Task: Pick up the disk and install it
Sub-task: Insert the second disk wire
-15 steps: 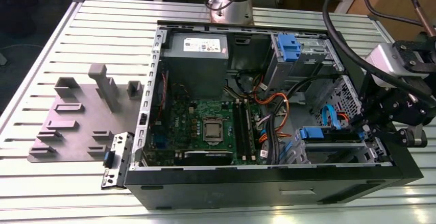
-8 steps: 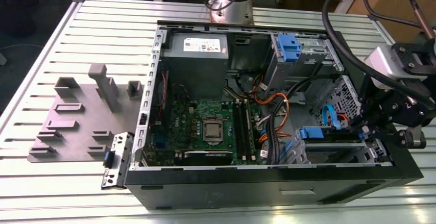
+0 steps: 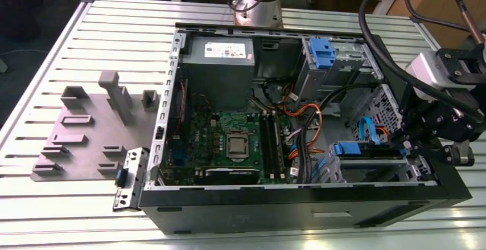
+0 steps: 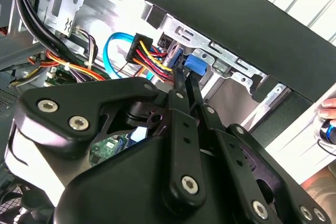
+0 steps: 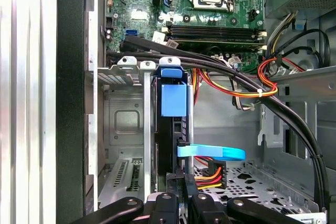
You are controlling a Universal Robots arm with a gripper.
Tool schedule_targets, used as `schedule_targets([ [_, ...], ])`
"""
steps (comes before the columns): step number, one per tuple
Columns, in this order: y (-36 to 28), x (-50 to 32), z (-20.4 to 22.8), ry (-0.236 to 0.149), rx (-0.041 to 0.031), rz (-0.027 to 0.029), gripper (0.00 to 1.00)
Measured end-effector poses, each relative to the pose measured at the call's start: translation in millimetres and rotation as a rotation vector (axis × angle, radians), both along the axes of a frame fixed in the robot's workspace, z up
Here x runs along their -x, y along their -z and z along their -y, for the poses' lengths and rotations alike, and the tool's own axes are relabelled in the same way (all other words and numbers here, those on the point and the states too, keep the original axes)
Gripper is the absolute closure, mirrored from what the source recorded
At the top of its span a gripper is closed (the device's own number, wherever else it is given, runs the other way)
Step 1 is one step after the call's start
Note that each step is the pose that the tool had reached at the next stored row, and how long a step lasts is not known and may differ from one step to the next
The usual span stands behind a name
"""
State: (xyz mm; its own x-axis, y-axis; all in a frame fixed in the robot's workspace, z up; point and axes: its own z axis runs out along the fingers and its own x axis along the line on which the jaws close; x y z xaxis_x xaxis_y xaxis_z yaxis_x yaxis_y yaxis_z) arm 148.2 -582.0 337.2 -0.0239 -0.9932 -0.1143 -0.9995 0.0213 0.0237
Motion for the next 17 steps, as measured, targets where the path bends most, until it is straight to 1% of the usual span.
schedule_targets([
  [5, 0.3, 0.0, 0.0, 0.0, -0.0005, 0.0, 0.82],
  [7, 0.2, 0.0, 0.0, 0.0, -0.0003, 0.0, 0.7],
  [12, 0.2, 0.0, 0.0, 0.0, 0.0001, 0.0, 0.7],
  [17, 1.8, 0.9, 0.0, 0.0, -0.0001, 0.0, 0.7],
])
